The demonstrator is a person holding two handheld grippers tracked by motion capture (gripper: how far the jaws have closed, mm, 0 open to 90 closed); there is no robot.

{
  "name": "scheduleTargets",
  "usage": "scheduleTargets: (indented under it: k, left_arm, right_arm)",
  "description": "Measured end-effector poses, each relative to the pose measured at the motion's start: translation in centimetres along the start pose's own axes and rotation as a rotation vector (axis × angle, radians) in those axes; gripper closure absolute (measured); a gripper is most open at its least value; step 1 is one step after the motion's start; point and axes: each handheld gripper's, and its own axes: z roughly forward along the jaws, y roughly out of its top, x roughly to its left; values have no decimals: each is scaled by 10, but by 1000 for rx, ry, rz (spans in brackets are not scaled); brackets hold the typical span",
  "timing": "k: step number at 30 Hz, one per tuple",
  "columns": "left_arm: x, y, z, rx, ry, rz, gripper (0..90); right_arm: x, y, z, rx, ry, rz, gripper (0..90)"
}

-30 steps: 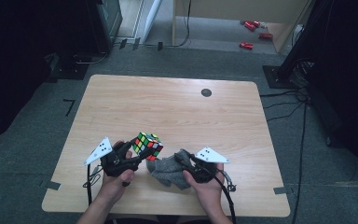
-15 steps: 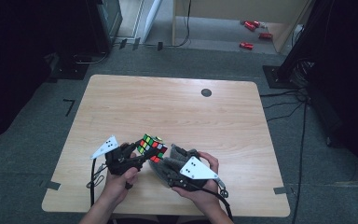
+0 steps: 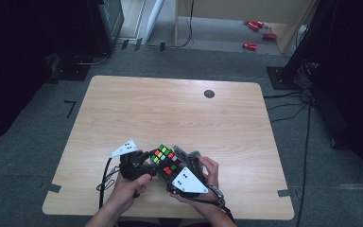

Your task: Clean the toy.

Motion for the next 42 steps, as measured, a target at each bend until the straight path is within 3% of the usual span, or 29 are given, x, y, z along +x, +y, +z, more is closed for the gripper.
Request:
scheduleTargets:
  k: [6, 11, 15, 18, 23, 25, 28, 30, 34, 36, 39, 42]
  left_arm:
    - [7, 3, -2, 46, -35, 4, 344]
    - [13, 3, -2, 70, -53, -2, 339]
    - [15, 5, -7, 23, -71, 5, 291]
    - [17, 9, -15, -26, -64, 22, 249]
    - [25, 12, -27, -71, -11, 86, 217]
    - [27, 11, -29, -65, 14, 147, 202]
    - [24, 5, -27, -26, 70, 284, 203]
    - [19, 0, -21, 23, 85, 367, 217]
    - [4, -11, -7, 88, 137, 526, 217]
    - [-2, -16, -2, 92, 164, 588, 219]
    - [-9, -24, 1, 51, 209, 691, 245]
    - [-9, -26, 0, 20, 217, 716, 247]
  right_arm:
    - [-4, -1, -1, -2, 52, 37, 345]
    - [-2, 0, 1, 25, 58, 37, 348]
    - [-5, 1, 2, 39, 68, 69, 349]
    - [-8, -2, 3, 71, 41, 79, 349]
    - [-23, -6, 0, 85, 6, 144, 349]
    - [-30, -7, -2, 82, 1, 178, 349]
    - [-41, -6, -7, 72, 5, 255, 348]
    - [-46, -4, -9, 65, 16, 321, 348]
    - [-51, -3, -11, 52, 53, 399, 348]
    - [-50, -1, -11, 52, 73, 427, 348]
    - [-48, 2, -11, 48, 113, 459, 348]
    - [-45, 5, -10, 50, 154, 493, 348]
